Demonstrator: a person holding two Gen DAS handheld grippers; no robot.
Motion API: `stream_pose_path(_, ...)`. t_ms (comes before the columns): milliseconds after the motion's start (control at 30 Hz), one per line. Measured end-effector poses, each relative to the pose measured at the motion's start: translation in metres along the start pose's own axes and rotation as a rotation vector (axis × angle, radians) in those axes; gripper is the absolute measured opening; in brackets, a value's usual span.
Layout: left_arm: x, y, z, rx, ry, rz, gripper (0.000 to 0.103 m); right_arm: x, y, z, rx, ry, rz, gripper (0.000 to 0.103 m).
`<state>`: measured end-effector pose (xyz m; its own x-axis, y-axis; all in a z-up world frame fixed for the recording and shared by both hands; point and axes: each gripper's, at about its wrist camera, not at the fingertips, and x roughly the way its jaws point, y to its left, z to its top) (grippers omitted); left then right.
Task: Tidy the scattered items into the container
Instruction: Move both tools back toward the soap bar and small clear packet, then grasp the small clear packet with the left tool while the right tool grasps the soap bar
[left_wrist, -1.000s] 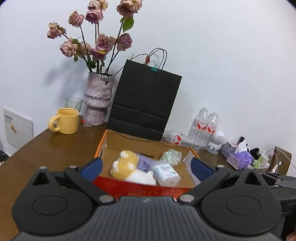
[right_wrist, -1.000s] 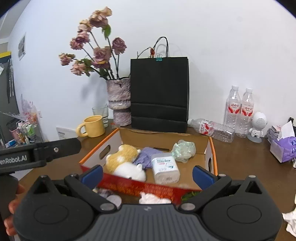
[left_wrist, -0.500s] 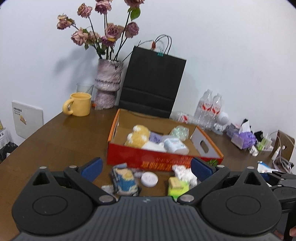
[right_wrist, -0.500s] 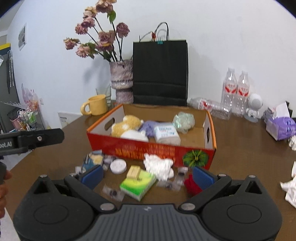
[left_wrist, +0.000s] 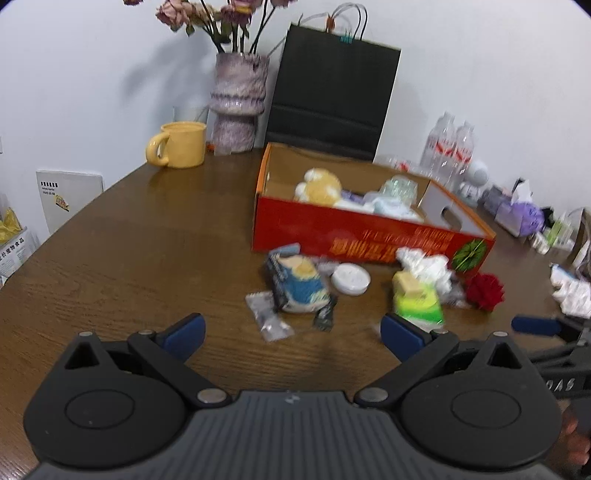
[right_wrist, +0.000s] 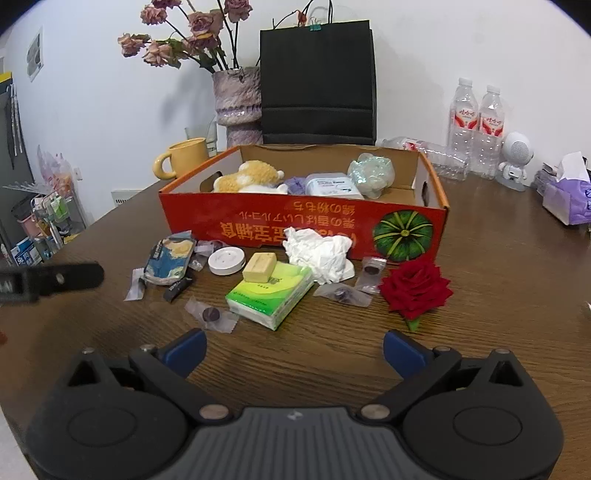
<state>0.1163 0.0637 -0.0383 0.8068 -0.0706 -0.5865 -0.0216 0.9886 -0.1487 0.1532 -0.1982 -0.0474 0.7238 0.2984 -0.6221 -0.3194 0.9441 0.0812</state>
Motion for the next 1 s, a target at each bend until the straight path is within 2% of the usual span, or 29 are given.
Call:
stream_pose_path(133,0.020,0.004,-0.005,0.010,0.035,0.035,0.099,0.014,0.006,0.004,-0.001,-0.003,-0.015,0.098)
stream_pose_path(400,0.053,0.013,-0.002,-0.006,0.069,0.069,0.071,0.050,0.021,0.022,0.034,0.005,-0.030,0.094)
stream_pose_path(533,0.057,0.015,0.002,-0.011,0.063,0.072,0.069,0.066,0.028,0.030,0.032,0.020,-0.063,0.087)
stream_pose_path(667,0.058,0.019,0.002,-0.016,0.057,0.068,0.070,0.062,0.027,0.034,0.039,-0.034,-0.079,0.087)
stream_pose_path(700,0.058,0.019,0.003,-0.015,0.056,0.067,0.070,0.063,0.028,0.036,0.029,-0.037,-0.083,0.085)
stream_pose_path(767,0.060,0.019,0.004,-0.013,0.056,0.070,0.069,0.066,0.030,0.040,0.014,-0.032,-0.075,0.073)
stream_pose_path(833,0.062,0.018,0.004,-0.005,0.056,0.082,0.063,0.073,0.033,0.042,0.004,-0.016,-0.073,0.055)
stream_pose_path(933,0.062,0.016,0.004,0.024,0.055,0.097,0.051,0.082,0.035,0.042,-0.010,0.001,-0.096,0.048)
stream_pose_path(1000,0.063,0.014,0.003,0.049,0.054,0.100,0.034,0.080,0.035,0.041,-0.022,-0.008,-0.093,0.043)
